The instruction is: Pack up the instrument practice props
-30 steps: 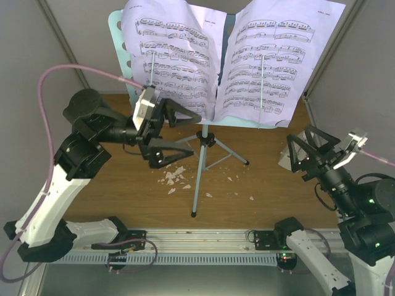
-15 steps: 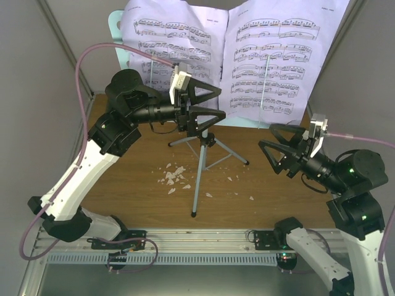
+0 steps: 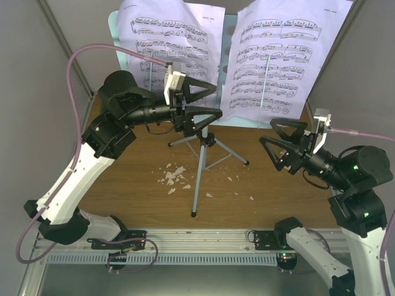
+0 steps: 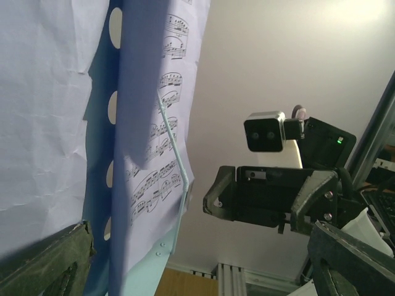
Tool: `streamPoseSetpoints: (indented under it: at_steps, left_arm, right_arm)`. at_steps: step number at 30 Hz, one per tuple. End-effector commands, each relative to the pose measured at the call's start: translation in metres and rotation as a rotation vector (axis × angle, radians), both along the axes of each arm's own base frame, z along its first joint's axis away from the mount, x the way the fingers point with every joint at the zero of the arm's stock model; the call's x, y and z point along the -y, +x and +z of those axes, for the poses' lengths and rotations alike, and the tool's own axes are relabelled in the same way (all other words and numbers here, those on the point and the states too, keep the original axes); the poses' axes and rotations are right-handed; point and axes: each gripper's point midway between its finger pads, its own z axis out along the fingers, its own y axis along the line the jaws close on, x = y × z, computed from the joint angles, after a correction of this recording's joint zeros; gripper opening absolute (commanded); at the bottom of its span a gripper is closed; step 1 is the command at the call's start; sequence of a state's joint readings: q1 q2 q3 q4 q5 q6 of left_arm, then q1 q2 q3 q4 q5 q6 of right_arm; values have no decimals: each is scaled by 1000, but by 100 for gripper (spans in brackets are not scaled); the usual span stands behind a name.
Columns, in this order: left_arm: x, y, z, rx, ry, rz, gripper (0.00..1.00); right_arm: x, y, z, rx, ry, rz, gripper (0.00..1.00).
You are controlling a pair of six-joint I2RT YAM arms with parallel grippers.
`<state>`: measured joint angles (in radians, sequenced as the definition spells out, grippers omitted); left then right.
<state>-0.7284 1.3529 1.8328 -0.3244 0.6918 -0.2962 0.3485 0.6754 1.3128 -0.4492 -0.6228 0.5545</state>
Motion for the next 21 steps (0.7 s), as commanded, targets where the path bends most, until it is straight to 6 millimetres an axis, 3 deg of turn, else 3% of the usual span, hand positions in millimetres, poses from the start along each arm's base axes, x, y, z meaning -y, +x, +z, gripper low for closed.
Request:
streamPoseSetpoints:
  at_steps: [1,7,21]
  left_arm:
    - [-14,-15,21,65,-47,0,95]
    - [-16,-1,15,54,-26,74,95]
    - [10,15,8,18,-45,4,91]
  right_arm:
    - [7,5,19,36,21,-59,86]
    - [15,23,29,9,42,-147,85]
    - [-7,48,49,16,57,-63,74]
